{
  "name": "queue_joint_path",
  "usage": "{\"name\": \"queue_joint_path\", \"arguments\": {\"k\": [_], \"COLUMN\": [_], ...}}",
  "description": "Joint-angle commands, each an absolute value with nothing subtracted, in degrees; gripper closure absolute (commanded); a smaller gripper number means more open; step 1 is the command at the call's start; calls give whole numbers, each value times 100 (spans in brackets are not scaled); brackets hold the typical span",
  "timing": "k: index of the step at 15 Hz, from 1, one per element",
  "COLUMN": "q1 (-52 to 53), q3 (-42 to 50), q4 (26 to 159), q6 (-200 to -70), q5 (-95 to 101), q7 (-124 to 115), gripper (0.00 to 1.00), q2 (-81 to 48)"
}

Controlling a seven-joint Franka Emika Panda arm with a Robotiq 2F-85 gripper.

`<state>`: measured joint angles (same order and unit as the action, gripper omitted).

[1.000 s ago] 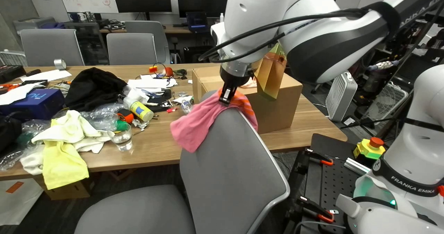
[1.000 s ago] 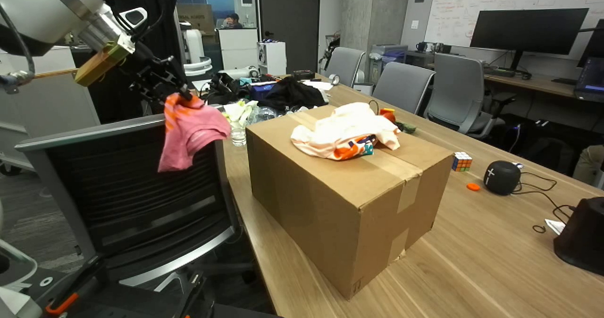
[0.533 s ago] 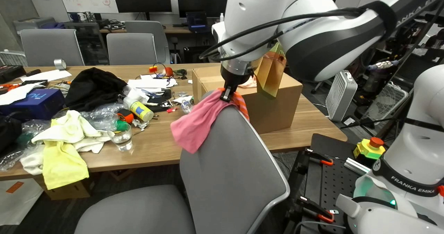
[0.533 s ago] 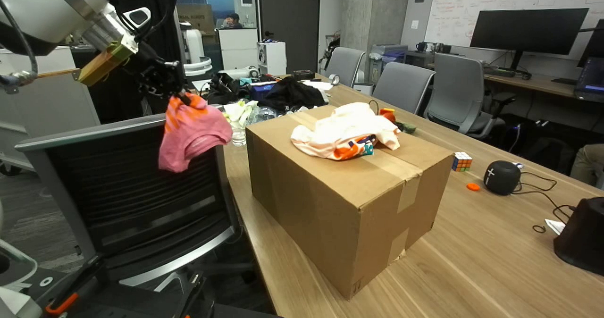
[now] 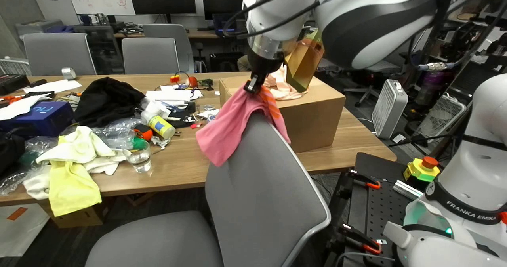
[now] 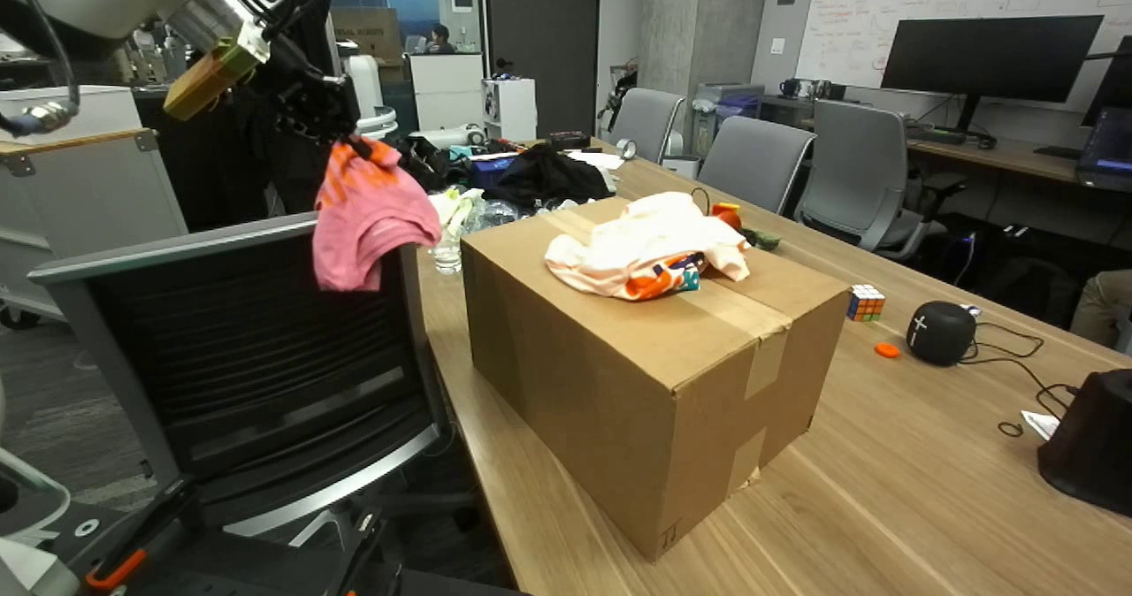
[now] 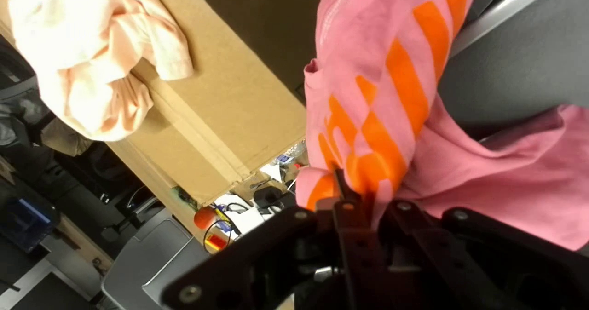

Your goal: Place the t-shirts on top of the brown box

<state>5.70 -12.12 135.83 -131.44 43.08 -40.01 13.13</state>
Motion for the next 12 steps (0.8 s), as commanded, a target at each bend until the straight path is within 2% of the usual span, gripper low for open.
{"name": "queue_joint_path", "arguments": {"k": [1,12], "q1": [435,-240], "q3": [-1087,-763], "q4": [13116,12315], "q6": [-13074,-12713], "q5": [4160,4426], "q7": [-4049,-4535], "gripper": [96,96], "q2": [1470,1154]}}
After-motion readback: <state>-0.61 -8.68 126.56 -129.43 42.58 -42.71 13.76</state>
